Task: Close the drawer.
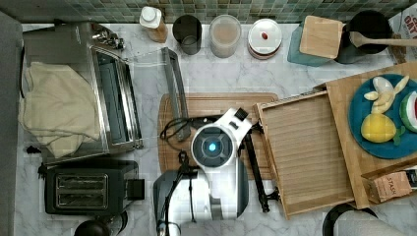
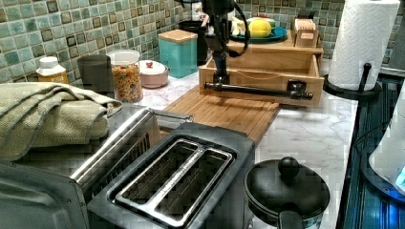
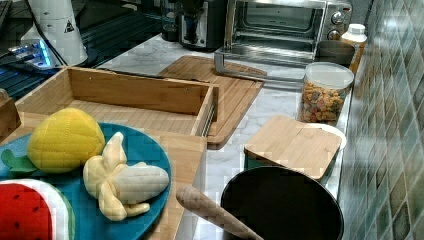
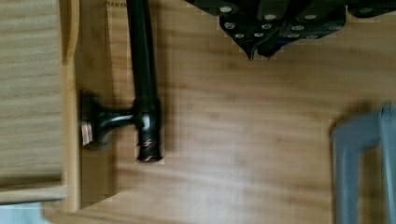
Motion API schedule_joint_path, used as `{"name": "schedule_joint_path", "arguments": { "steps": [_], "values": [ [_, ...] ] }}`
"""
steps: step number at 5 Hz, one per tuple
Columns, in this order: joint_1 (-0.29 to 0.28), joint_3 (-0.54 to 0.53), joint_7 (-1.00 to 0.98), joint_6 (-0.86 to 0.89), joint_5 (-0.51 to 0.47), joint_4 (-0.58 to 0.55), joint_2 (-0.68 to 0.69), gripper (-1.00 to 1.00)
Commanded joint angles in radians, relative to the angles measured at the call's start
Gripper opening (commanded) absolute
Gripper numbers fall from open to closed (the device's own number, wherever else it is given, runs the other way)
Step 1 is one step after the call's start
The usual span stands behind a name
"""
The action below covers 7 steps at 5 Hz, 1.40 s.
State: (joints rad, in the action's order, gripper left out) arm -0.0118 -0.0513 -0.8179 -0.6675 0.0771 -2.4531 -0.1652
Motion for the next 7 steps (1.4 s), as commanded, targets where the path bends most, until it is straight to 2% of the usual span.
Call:
{"name": "schedule_joint_path", "arguments": {
  "steps": [1, 3, 4, 5, 7],
  "values": [
    [0.018, 0.007, -0.044, -0.201, 0.14, -0.163, 0.019, -1.0],
    [0.023, 0.015, 0.029, -0.327, 0.148, -0.255, 0.047, -1.0],
    [0.029, 0.021, 0.031, -0.32, 0.157, -0.274, 0.03, -1.0],
    [0.069, 0.033, 0.043, -0.374, 0.261, -0.304, 0.015, -1.0],
    [0.139, 0.124, -0.121, -0.443, 0.294, -0.276, 0.063, -1.0]
  ]
}}
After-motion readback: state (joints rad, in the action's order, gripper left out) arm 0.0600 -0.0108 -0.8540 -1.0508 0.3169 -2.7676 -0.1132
